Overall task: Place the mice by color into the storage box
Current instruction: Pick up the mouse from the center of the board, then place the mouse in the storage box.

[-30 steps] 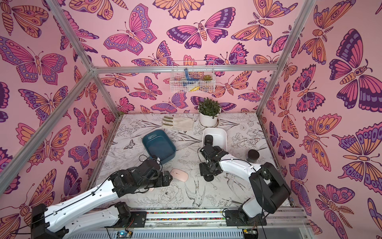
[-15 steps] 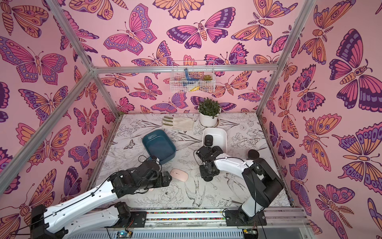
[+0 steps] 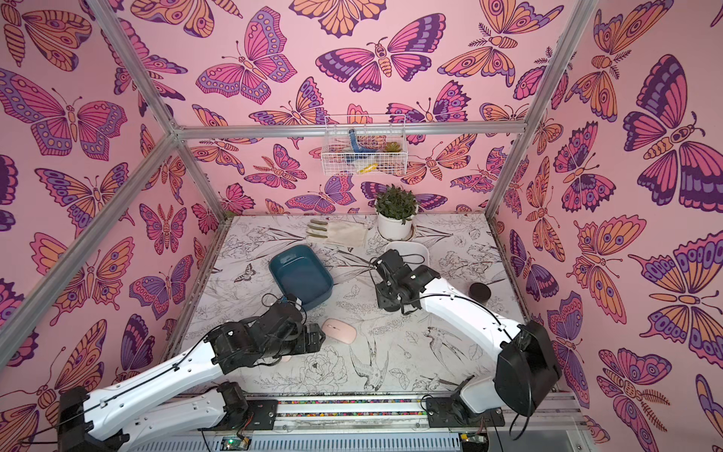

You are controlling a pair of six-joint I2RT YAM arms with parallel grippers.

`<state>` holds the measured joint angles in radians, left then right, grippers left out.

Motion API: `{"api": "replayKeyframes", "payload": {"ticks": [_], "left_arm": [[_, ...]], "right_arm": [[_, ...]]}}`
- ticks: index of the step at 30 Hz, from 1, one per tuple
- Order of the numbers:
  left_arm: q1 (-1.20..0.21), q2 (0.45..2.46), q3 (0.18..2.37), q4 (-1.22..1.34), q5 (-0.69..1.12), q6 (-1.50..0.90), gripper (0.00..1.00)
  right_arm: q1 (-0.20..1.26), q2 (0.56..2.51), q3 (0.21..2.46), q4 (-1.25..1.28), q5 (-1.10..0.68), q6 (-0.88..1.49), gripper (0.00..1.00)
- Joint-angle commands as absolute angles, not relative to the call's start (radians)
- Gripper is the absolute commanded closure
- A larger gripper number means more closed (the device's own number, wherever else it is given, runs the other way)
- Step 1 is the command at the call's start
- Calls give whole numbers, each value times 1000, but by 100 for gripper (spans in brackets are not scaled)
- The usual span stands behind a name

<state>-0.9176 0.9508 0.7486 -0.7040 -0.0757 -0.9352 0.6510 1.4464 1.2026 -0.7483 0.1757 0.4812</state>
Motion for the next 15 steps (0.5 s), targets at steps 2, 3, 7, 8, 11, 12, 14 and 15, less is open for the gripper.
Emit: {"api": "replayKeyframes", "payload": {"ticks": [2, 3, 7, 8, 11, 12, 14, 15], "left_arm": [[-925, 976, 785, -708, -97, -907, 1], [-925, 982, 790, -708, -97, -902, 1], [-924, 1002, 804, -709, -98, -889, 1], [-923, 1009, 808, -712, -98, -884, 1], [-923, 1028, 820, -712, -95, -876, 1], [-922, 1034, 823, -711, -92, -873, 1], [-922, 1044, 830, -712, -89, -870, 1], [-922, 1049, 833, -711, -88, -871, 1]], "right_arm": [[530, 1538, 1319, -789, 253, 467, 63], [500, 1579, 1354, -790, 250, 463, 63], [418, 1744, 1476, -791, 244, 450, 63], [399, 1788, 1513, -801, 236, 450, 63], [365, 1894, 1589, -810, 225, 448, 64], [358, 1922, 1605, -804, 229, 447, 64], [349, 1965, 1633, -799, 236, 447, 64], [346, 1987, 1644, -797, 243, 447, 64]]}}
